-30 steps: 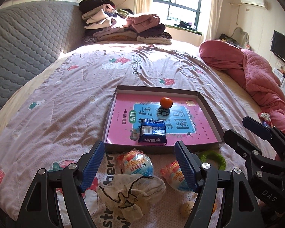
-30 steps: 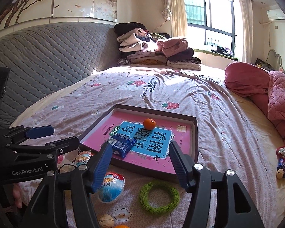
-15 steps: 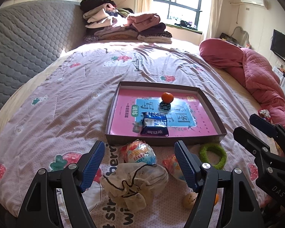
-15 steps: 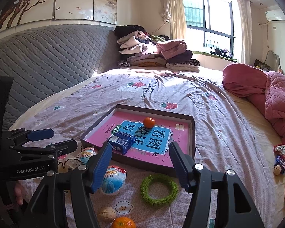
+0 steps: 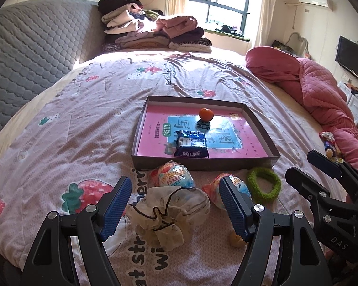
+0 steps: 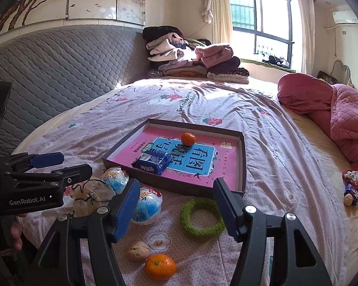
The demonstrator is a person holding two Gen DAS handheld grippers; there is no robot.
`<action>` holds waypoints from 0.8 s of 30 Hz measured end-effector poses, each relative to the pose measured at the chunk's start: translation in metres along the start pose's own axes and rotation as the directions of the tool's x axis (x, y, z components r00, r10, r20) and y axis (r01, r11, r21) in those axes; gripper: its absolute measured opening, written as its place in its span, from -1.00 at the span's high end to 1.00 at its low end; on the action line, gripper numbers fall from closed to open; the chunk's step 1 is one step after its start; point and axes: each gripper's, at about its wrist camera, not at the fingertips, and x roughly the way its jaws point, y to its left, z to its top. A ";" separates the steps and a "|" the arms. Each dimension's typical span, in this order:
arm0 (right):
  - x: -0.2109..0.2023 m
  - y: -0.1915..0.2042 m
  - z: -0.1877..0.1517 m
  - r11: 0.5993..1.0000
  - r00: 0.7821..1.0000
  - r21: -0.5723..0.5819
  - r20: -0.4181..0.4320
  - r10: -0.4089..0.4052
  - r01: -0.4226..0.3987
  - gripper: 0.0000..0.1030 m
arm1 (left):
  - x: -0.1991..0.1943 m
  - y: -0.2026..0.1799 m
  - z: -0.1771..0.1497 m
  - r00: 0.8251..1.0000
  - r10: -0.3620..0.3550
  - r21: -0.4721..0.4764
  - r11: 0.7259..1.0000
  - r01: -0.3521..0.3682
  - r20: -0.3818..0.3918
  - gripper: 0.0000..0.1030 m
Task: Organize objects
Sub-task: 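Pull both open tools back from the tray toward the remaining objects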
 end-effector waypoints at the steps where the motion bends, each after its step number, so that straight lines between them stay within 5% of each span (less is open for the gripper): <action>1: 0.000 0.000 0.000 1.000 1.000 0.003 -0.001 0.003 -0.003 -0.23 | 0.000 0.000 -0.001 1.000 -0.002 0.001 1.000 0.002 -0.003 -0.49; 24: -0.019 0.011 -0.018 0.999 0.999 0.021 -0.044 -0.025 0.026 -0.23 | -0.012 0.003 -0.020 0.999 -0.039 0.021 0.999 0.040 -0.019 -0.49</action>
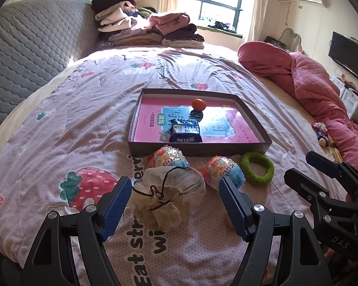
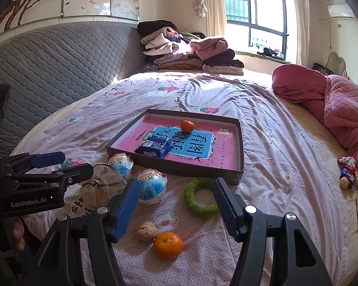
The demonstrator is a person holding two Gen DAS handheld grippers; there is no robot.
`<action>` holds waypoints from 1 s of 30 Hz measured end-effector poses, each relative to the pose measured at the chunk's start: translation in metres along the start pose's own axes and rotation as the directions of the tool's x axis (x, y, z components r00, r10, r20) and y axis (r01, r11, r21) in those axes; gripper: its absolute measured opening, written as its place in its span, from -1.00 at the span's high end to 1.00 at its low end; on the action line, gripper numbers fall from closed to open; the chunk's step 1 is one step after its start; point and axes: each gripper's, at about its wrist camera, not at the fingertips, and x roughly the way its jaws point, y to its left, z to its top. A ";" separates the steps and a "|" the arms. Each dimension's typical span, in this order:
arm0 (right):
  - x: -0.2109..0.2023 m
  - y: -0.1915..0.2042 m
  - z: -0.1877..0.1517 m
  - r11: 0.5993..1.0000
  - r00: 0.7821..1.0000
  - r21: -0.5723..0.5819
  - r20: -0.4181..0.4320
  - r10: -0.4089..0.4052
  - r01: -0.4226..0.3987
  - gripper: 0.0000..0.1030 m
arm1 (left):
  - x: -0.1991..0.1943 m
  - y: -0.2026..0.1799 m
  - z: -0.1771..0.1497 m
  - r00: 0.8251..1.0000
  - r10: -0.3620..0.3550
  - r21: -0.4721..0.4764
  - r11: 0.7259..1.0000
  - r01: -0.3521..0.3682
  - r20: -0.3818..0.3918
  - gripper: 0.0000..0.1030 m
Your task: Organize objects
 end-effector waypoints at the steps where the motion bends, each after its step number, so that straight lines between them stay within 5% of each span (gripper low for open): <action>1: 0.000 0.001 -0.001 1.000 1.000 -0.001 -0.003 -0.001 0.001 -0.23 | 0.000 0.000 -0.001 1.000 -0.002 0.000 1.000 0.002 -0.002 -0.49; 30: -0.005 0.022 -0.024 0.999 0.998 -0.040 -0.066 -0.017 0.014 -0.23 | -0.006 0.010 -0.023 1.000 -0.007 0.024 1.000 0.008 -0.024 -0.49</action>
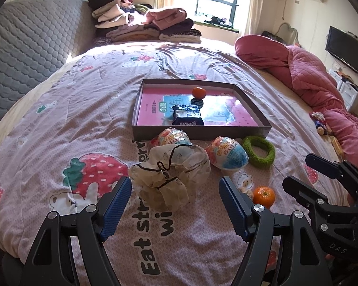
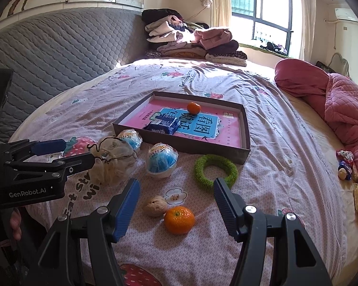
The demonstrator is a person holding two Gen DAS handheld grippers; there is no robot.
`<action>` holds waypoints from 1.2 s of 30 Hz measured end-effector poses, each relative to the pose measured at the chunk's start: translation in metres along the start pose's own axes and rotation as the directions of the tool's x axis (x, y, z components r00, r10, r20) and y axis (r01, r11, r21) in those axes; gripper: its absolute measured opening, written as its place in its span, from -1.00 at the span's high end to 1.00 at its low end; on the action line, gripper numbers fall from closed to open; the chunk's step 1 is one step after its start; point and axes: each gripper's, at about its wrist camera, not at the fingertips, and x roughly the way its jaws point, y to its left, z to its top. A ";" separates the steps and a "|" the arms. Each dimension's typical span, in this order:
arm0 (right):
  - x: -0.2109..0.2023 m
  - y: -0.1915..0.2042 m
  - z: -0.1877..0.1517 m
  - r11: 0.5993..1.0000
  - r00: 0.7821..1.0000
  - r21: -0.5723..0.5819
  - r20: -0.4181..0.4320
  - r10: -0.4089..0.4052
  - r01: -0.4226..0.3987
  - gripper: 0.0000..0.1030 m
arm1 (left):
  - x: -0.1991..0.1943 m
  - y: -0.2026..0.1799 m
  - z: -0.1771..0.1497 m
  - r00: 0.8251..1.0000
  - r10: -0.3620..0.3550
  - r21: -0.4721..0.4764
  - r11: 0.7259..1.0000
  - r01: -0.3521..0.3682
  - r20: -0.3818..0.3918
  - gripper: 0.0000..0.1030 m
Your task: Organize objects
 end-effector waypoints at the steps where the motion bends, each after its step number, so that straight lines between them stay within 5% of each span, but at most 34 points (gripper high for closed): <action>1: 0.000 0.000 0.000 1.000 1.000 -0.001 0.000 0.001 -0.001 -0.23 | 0.000 0.000 0.000 1.000 0.002 0.001 1.000 -0.002 0.000 -0.49; 36: 0.020 -0.004 -0.036 1.000 0.995 -0.019 -0.099 -0.003 0.001 -0.23 | 0.030 0.012 -0.020 0.996 0.054 0.008 0.999 -0.053 -0.069 -0.49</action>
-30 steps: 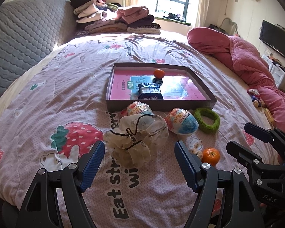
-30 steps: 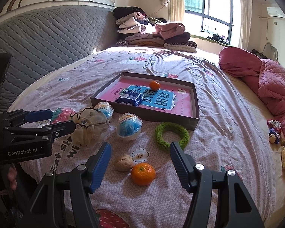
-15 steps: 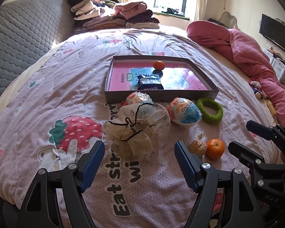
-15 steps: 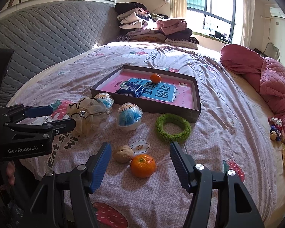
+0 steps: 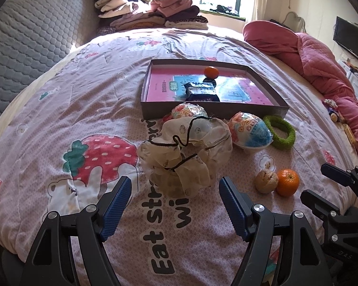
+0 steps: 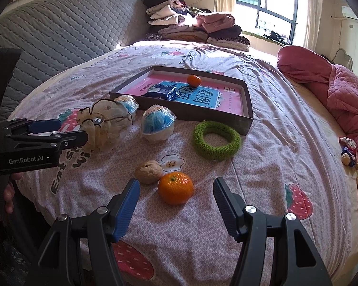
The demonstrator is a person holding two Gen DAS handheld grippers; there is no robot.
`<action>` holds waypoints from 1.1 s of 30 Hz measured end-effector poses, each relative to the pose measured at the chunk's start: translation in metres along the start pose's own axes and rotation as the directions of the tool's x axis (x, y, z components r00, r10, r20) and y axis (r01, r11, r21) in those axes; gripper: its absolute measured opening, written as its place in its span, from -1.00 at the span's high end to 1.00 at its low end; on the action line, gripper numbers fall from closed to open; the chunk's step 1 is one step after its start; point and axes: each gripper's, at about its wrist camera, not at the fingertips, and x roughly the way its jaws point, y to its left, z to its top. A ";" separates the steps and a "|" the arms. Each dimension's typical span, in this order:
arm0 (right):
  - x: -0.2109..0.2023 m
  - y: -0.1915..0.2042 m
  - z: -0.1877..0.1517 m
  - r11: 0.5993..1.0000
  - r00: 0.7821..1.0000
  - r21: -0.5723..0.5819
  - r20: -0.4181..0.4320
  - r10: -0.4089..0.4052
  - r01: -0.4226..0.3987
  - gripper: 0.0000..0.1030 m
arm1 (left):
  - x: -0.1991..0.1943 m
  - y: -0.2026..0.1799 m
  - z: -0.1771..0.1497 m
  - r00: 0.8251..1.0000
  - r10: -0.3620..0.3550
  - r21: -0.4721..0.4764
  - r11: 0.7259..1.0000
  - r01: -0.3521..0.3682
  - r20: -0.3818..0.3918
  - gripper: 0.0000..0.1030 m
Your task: Organize objects
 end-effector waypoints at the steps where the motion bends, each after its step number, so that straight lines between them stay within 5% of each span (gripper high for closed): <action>1: 0.001 0.000 -0.001 1.000 1.000 0.001 -0.002 -0.001 0.001 -0.23 | 0.001 0.001 0.000 1.000 0.001 -0.002 1.000 -0.001 -0.001 -0.49; 33: 0.046 -0.010 -0.010 1.000 0.999 -0.003 -0.055 -0.002 0.002 -0.23 | 0.038 0.011 0.008 0.999 -0.039 -0.047 0.998 0.038 -0.029 -0.49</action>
